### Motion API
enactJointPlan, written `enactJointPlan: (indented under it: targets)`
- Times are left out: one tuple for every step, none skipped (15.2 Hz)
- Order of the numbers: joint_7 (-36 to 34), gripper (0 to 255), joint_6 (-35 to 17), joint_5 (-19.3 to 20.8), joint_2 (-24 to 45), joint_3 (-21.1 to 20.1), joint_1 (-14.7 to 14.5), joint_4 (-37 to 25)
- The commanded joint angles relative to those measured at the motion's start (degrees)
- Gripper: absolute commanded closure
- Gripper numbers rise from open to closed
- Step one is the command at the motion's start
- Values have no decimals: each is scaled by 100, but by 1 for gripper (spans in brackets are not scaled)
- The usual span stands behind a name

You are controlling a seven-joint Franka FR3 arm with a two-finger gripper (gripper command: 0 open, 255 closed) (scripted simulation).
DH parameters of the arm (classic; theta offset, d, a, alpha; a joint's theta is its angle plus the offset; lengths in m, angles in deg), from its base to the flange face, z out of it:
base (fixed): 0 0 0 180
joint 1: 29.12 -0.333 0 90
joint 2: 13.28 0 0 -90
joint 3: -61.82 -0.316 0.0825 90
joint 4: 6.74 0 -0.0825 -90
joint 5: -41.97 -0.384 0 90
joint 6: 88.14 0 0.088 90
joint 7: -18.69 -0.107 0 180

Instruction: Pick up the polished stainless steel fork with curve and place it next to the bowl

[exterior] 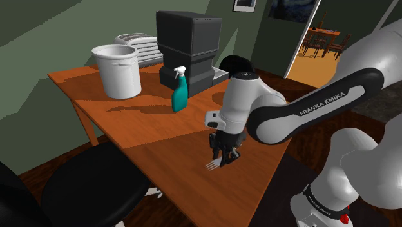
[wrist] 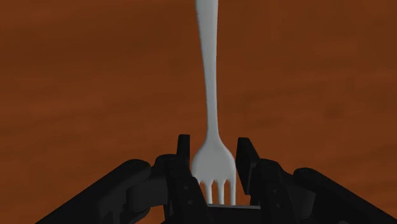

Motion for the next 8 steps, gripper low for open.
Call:
enactJointPlan:
  targets:
    - [-26, 255, 179, 12, -118, -6, 1, -49]
    - [-34, 255, 272, 20, -177, -6, 4, -84]
    - [-42, 255, 366, 27, -234, -5, 7, -121]
    - [-50, 255, 459, 34, -289, -5, 10, -159]
    - [-58, 255, 551, 41, -342, -4, 12, -198]
    - [-66, 255, 643, 47, -393, -3, 15, -239]
    - [-73, 255, 734, 54, -443, -3, 17, -280]
    - [-80, 255, 824, 60, -490, -2, 20, -324]
